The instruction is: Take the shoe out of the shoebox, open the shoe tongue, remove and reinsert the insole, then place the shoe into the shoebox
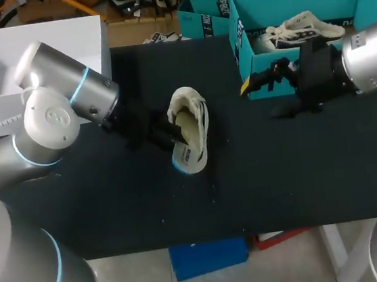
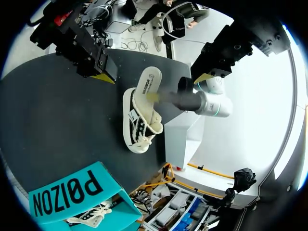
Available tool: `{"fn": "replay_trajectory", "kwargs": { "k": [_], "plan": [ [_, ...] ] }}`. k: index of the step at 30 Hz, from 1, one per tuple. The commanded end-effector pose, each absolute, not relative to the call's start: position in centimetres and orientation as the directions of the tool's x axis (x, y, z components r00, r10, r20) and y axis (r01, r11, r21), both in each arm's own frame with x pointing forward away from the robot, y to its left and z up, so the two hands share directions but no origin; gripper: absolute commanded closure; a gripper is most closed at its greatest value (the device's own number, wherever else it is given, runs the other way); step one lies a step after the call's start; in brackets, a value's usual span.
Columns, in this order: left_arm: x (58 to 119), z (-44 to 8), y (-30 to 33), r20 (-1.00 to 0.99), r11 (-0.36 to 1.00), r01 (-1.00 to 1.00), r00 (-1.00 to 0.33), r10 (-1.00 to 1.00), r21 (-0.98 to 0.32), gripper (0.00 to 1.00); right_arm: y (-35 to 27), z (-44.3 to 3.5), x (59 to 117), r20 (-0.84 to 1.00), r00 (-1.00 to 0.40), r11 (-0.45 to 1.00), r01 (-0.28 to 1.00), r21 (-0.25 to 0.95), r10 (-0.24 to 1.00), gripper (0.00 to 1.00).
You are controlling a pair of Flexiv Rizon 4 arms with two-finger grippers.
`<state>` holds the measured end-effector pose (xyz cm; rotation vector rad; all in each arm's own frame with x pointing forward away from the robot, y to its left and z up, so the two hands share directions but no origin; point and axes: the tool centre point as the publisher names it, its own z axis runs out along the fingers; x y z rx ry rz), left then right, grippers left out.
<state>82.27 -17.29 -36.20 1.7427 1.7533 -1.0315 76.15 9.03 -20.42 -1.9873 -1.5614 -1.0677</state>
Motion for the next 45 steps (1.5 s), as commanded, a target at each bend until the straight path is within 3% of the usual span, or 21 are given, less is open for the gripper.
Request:
{"fn": "replay_trajectory", "kwargs": {
  "k": [1,37,38,40,41,43,45],
  "plan": [
    [82.2,-36.2,-17.4,-0.76,-0.086,0.978,-0.091,0.644,-0.189,1.0,9.1,-20.5,76.2,0.762,0.087,-0.3,0.943,0.146,0.642,0.0],
    [87.2,-38.0,-18.5,-0.757,-0.003,0.988,-0.115,0.643,-0.153,1.0,9.1,-20.5,76.2,0.762,0.087,-0.3,0.943,0.146,0.642,0.0],
    [87.2,-38.0,-18.5,-0.754,0.001,0.988,-0.119,0.646,-0.155,0.97,9.1,-20.5,76.2,0.762,0.087,-0.3,0.943,0.146,0.642,0.0],
    [87.1,-37.9,-18.4,-0.753,0.002,0.988,-0.121,0.647,-0.157,0.62,9.1,-20.5,76.2,0.762,0.087,-0.3,0.943,0.146,0.642,0.0],
    [86.8,-37.8,-18.3,-0.754,0.001,0.987,-0.121,0.646,-0.158,0.53,9.1,-20.5,76.2,0.762,0.087,-0.3,0.943,0.146,0.642,0.0],
    [86.5,-37.5,-18.2,-0.759,-0.009,0.987,-0.119,0.64,-0.162,0.38,9.1,-20.5,76.2,0.762,0.087,-0.3,0.943,0.146,0.642,0.0],
    [85.9,-37.1,-18.0,-0.764,-0.018,0.986,-0.115,0.635,-0.164,0.36,9.1,-20.5,76.2,0.762,0.087,-0.3,0.943,0.146,0.642,0.0]
  ]
}}
